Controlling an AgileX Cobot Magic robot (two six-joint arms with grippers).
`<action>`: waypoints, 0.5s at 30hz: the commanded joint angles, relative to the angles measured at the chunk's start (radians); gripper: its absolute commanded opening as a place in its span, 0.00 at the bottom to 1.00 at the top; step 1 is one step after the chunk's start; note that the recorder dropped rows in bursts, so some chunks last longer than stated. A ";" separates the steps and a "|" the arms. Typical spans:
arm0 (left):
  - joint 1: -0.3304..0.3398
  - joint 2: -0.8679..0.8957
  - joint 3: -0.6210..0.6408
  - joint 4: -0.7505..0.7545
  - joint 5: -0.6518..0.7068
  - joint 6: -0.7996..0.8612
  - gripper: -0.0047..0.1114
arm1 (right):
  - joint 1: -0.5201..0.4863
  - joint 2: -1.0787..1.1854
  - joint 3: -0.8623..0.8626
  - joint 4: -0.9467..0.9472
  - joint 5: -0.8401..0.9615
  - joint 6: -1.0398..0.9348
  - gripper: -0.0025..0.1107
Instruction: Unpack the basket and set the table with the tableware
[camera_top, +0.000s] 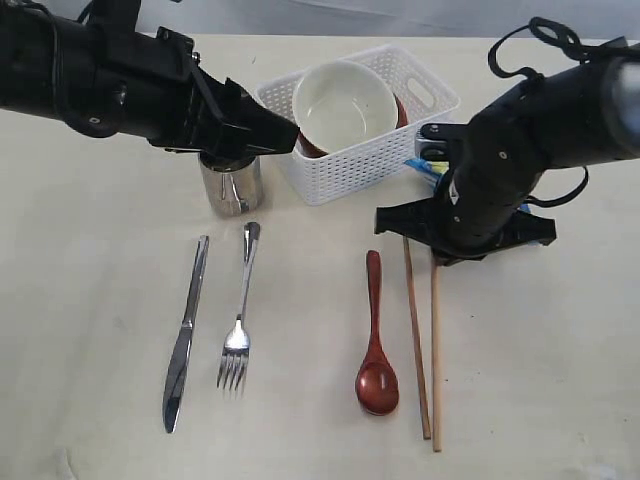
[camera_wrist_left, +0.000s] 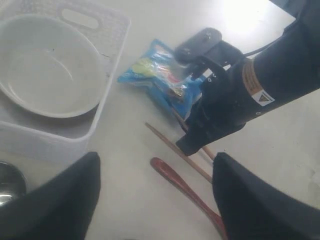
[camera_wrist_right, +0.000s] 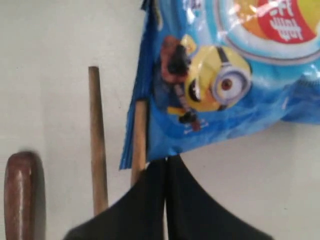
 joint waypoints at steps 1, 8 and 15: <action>0.002 -0.011 0.006 0.004 0.007 -0.005 0.56 | 0.001 -0.001 -0.007 0.000 -0.021 -0.005 0.02; 0.002 -0.011 0.006 0.004 0.007 -0.005 0.56 | 0.001 -0.003 -0.007 0.000 -0.030 -0.035 0.02; 0.002 -0.011 0.006 0.004 0.007 -0.005 0.56 | 0.001 -0.004 -0.007 -0.029 -0.087 -0.035 0.02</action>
